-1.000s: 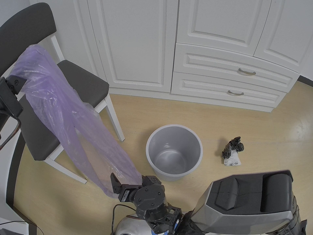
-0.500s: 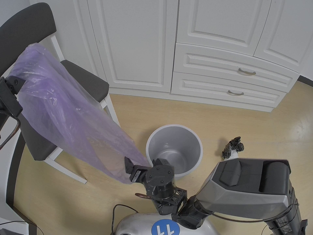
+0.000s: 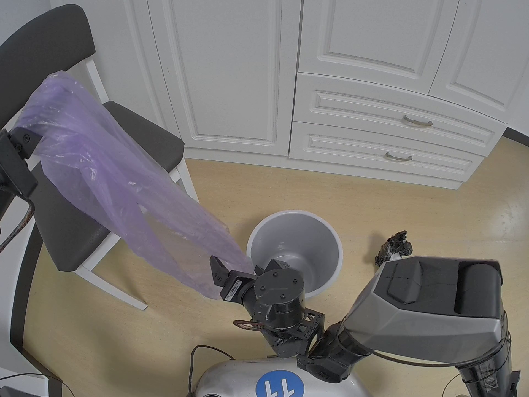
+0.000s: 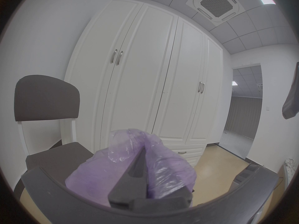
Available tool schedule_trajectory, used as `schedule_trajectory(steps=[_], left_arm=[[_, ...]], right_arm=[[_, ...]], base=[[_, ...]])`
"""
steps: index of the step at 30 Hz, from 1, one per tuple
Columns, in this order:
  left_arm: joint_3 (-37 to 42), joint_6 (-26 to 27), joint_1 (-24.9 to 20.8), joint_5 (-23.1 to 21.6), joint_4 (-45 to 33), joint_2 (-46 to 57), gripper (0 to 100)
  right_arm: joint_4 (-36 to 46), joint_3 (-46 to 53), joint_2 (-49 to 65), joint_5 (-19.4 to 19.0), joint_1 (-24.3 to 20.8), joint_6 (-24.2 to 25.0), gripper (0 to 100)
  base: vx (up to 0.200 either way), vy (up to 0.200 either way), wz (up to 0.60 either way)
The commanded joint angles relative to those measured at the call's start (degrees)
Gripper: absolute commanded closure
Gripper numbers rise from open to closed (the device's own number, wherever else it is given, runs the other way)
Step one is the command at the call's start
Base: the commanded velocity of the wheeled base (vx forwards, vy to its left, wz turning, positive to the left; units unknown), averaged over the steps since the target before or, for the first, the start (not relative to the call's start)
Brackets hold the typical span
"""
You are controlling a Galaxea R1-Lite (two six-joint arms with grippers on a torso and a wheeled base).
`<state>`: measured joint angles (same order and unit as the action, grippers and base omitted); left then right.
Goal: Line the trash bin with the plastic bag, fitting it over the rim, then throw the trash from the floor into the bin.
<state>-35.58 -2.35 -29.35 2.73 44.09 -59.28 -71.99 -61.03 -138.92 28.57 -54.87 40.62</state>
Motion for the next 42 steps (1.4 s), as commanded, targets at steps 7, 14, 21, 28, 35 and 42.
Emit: schedule_trajectory(steps=[7, 14, 21, 28, 35, 42], left_arm=[[0.0, 0.0, 0.0, 0.1, 0.0, 0.3, 100], [0.1, 1.1, 0.0, 0.1, 0.0, 0.4, 100], [0.1, 1.1, 0.0, 0.1, 0.0, 0.4, 100], [0.2, 1.1, 0.0, 0.1, 0.0, 0.4, 100], [0.2, 1.2, 0.0, 0.0, 0.1, 0.4, 100], [0.3, 1.3, -0.1, 0.0, 0.1, 0.3, 100]], right_arm=[[-0.9, 5.4, 3.7, -7.5, -1.2, 4.8, 0], [-2.4, 5.0, 1.0, -7.5, -1.6, 4.8, 0], [-6.1, 3.7, -2.8, -7.5, -1.6, 4.6, 0], [-6.5, 3.1, -3.6, -7.8, -1.1, 4.6, 0], [-6.5, 1.0, -4.7, -7.8, -1.0, 4.6, 0], [-6.4, -0.5, -5.6, -7.7, -0.9, 4.3, 0]], base=[[0.000, 0.000, 0.00], [0.000, 0.000, 0.00], [0.000, 0.000, 0.00], [0.000, 0.000, 0.00], [0.000, 0.000, 0.00], [0.000, 0.000, 0.00]])
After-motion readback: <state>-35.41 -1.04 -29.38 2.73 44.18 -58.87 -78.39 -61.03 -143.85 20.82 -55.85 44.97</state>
